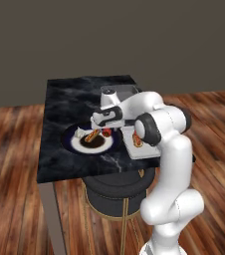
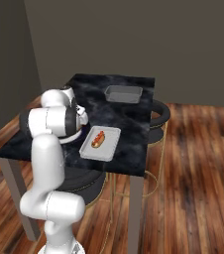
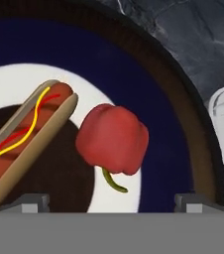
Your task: Place one cooked food and one vegetable from the large plate to each tupperware container.
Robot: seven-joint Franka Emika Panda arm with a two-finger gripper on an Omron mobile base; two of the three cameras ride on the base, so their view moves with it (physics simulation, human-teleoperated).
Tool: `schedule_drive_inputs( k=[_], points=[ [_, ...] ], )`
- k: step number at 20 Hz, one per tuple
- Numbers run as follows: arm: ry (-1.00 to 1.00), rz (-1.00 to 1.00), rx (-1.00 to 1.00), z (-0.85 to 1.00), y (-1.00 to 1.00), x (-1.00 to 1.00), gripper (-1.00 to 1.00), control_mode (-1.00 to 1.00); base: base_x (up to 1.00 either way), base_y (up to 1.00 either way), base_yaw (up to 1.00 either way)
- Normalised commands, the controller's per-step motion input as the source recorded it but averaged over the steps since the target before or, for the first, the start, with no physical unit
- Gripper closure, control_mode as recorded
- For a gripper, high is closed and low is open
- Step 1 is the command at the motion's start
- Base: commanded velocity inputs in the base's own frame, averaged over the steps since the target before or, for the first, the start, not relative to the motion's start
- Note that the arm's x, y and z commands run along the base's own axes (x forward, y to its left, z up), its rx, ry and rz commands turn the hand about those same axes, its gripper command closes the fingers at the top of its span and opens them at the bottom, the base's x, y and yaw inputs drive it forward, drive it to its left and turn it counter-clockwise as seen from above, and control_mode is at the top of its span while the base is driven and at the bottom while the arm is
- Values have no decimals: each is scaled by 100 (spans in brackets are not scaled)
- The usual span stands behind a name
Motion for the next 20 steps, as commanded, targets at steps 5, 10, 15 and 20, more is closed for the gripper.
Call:
schedule_drive_inputs(
  k=[5,10,15,20],
  points=[
    [0,0,0,-20,0,34,-100,-100,0,0,0],
    [0,0,0,-26,0,35,-100,-100,0,0,0],
    [0,0,0,-18,0,21,100,-100,0,0,0],
    [11,-5,9,-14,0,-21,100,-100,0,0,0]
  ],
)
